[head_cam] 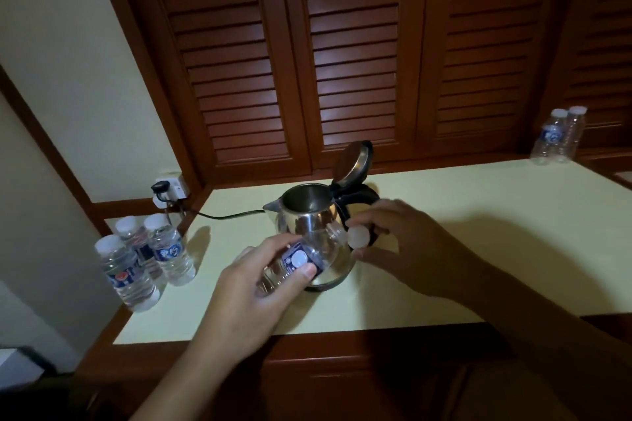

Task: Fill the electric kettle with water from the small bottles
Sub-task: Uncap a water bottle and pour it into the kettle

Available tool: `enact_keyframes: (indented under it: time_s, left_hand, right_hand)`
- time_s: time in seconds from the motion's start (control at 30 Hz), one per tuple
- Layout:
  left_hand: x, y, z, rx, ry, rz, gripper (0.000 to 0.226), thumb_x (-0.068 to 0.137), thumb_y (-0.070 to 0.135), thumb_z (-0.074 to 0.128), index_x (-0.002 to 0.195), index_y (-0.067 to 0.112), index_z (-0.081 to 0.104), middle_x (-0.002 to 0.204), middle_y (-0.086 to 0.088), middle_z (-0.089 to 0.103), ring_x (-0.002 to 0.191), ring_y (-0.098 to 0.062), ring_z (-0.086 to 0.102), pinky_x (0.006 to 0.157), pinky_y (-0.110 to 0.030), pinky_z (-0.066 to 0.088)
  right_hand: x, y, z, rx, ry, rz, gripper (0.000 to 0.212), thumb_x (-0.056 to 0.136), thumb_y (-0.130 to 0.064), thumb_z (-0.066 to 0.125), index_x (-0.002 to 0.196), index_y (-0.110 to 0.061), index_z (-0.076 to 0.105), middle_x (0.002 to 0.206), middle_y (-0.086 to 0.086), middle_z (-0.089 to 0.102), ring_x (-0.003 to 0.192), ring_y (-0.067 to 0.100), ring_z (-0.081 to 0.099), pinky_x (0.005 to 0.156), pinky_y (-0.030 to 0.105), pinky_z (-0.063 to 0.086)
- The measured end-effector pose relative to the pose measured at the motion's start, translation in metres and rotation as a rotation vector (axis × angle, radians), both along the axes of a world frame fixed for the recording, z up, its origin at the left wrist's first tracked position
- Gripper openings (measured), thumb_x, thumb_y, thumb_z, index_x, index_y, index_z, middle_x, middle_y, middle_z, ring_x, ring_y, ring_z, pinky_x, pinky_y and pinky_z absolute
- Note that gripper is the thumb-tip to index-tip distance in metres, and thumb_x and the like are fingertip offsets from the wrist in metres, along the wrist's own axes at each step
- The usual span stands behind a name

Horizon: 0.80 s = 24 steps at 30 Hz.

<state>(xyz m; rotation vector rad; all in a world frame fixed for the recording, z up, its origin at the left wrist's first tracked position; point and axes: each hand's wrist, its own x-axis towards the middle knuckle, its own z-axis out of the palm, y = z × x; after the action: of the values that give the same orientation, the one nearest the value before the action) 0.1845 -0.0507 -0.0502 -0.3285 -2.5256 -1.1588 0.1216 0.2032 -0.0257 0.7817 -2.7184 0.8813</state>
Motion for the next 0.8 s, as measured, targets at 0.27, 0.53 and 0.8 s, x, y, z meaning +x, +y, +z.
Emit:
enact_keyframes:
  time_s: [0.27, 0.53, 0.8]
  left_hand:
    - [-0.007, 0.024, 0.008, 0.154, -0.067, -0.112, 0.036, 0.086, 0.048, 0.070, 0.122, 0.044, 0.071, 0.110, 0.025, 0.077, 0.101, -0.001, 0.073, 0.086, -0.023, 0.059]
    - [-0.020, 0.065, 0.031, 0.524, -0.349, -0.306, 0.027, 0.090, 0.055, 0.068, 0.108, 0.040, 0.082, 0.098, -0.013, 0.080, 0.080, -0.046, 0.073, 0.063, -0.052, 0.059]
    - [-0.058, 0.128, 0.029, 0.797, -0.725, -0.441, 0.049, 0.080, 0.048, 0.083, 0.100, 0.003, 0.080, 0.093, -0.041, 0.069, 0.061, -0.035, 0.064, 0.052, -0.033, 0.050]
  right_hand:
    - [-0.002, 0.016, 0.034, 0.132, 0.026, 0.082, 0.048, 0.090, -0.034, 0.073, 0.136, -0.038, 0.058, 0.128, -0.018, 0.060, 0.103, -0.007, 0.050, 0.086, 0.008, 0.033]
    - [0.008, 0.059, 0.057, -0.016, -0.023, 0.055, 0.040, 0.078, -0.048, 0.068, 0.117, -0.049, 0.059, 0.103, -0.039, 0.065, 0.101, -0.019, 0.058, 0.084, -0.005, 0.035]
    - [0.004, 0.118, 0.062, -0.051, -0.053, -0.029, 0.041, 0.080, -0.046, 0.062, 0.120, -0.052, 0.065, 0.114, -0.037, 0.067, 0.110, -0.011, 0.060, 0.094, 0.007, 0.041]
